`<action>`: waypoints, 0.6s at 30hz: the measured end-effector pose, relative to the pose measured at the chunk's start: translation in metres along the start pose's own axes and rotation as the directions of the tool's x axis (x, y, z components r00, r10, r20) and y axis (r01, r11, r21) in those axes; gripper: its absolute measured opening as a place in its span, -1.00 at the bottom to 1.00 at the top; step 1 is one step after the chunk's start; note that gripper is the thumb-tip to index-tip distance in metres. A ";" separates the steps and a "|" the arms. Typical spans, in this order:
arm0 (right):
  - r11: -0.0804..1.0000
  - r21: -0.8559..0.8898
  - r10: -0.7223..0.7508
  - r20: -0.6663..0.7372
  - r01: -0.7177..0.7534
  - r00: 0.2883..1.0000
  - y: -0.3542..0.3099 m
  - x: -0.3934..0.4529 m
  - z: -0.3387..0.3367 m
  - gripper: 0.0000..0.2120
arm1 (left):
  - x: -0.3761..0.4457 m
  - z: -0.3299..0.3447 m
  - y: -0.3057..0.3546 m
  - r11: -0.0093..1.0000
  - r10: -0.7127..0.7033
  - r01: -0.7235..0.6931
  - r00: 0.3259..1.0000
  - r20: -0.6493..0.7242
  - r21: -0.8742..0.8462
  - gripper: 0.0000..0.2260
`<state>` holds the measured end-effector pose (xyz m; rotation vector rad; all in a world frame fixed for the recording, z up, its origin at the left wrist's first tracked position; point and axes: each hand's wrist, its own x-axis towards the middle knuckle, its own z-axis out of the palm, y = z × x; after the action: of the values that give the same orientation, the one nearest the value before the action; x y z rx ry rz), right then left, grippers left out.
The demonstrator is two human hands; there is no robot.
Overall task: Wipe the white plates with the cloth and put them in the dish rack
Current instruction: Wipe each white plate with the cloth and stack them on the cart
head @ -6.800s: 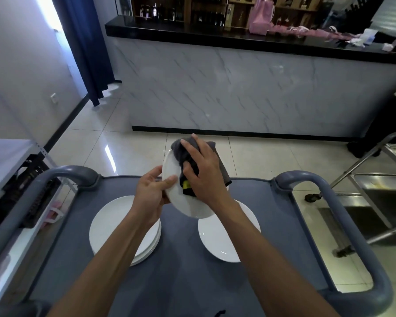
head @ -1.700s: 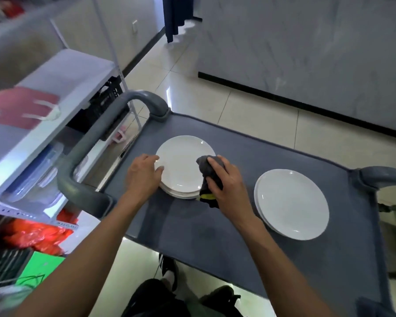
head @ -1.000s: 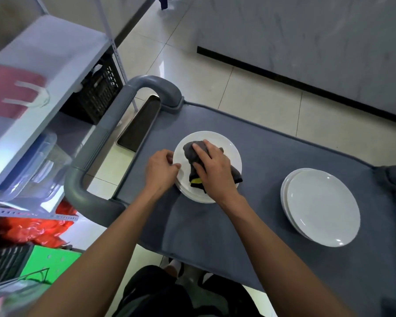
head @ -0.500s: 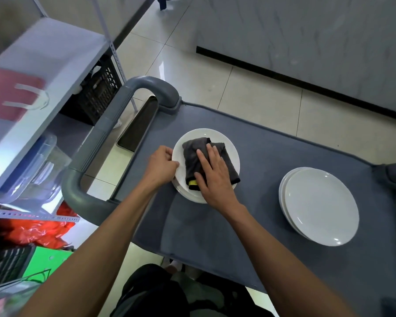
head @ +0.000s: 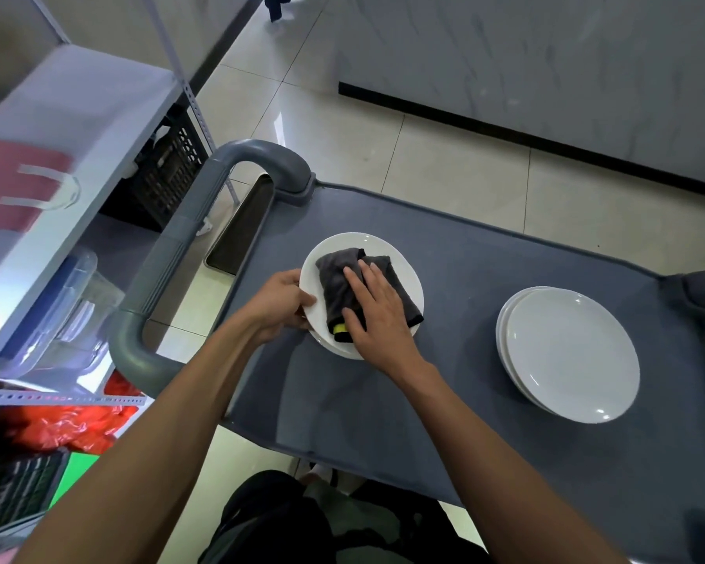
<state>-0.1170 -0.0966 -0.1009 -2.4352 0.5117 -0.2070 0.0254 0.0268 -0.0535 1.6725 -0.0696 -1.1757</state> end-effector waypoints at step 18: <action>0.988 -0.109 -0.122 -0.081 0.113 0.989 -0.022 0.000 -0.032 -0.48 | -0.023 0.013 0.017 0.992 0.127 -0.126 0.977 0.172 -0.018 -0.55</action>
<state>-0.1186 -0.0986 -0.0620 -2.5694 0.4264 -0.3462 0.0122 0.0227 -0.0254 1.5342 -0.2766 -1.2196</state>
